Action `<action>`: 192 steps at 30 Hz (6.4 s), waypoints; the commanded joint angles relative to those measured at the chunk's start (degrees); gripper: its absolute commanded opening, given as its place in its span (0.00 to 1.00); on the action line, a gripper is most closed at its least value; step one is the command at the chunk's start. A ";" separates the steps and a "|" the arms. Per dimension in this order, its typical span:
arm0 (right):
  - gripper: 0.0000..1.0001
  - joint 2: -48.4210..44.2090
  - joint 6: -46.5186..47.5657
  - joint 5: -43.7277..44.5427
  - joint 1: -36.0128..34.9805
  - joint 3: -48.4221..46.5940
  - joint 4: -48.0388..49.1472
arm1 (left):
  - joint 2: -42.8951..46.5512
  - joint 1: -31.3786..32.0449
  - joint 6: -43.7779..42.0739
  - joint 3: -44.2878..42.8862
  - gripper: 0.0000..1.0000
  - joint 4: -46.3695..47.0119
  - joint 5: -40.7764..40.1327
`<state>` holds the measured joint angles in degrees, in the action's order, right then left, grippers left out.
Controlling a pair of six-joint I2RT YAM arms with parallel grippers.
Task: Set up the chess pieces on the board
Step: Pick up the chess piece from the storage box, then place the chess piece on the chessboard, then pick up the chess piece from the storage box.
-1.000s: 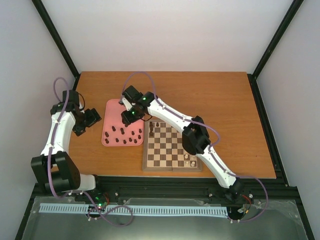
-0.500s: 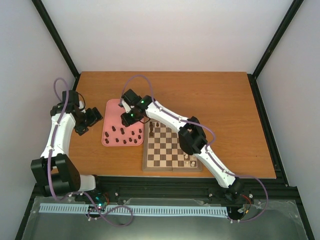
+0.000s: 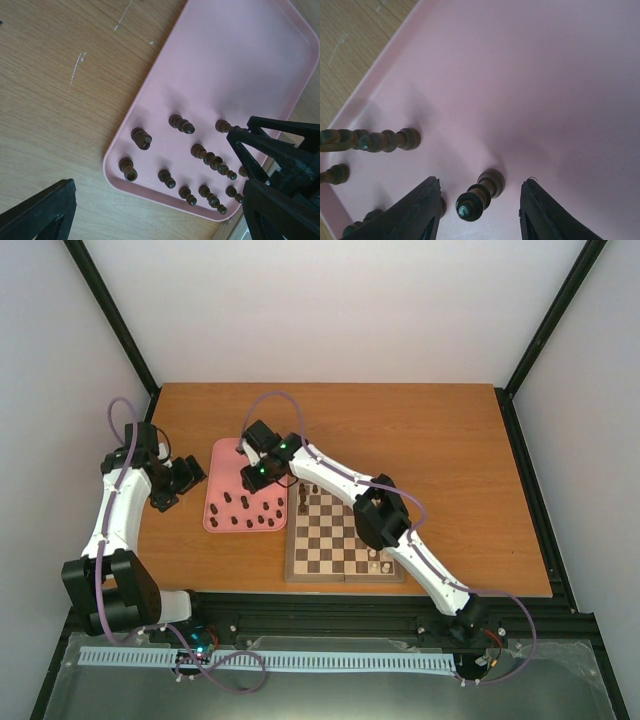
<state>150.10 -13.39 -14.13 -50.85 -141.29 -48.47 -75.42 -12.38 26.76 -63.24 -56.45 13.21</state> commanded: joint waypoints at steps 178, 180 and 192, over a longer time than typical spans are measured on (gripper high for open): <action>0.33 -14.37 0.01 15.28 -2.34 14.99 -10.48 | 0.14 0.23 0.04 -1.20 1.00 1.66 2.17; 0.32 -14.13 -0.06 15.34 -2.17 15.51 -10.19 | 0.03 0.24 0.10 -1.18 1.00 1.76 2.11; 0.30 -10.32 1.21 11.10 -1.88 15.26 -11.29 | -0.25 0.19 0.03 -1.18 1.00 1.55 1.62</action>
<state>137.47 -12.93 -1.87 -52.69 -126.15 -58.50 -75.90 -12.38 26.92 -62.33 -54.94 14.76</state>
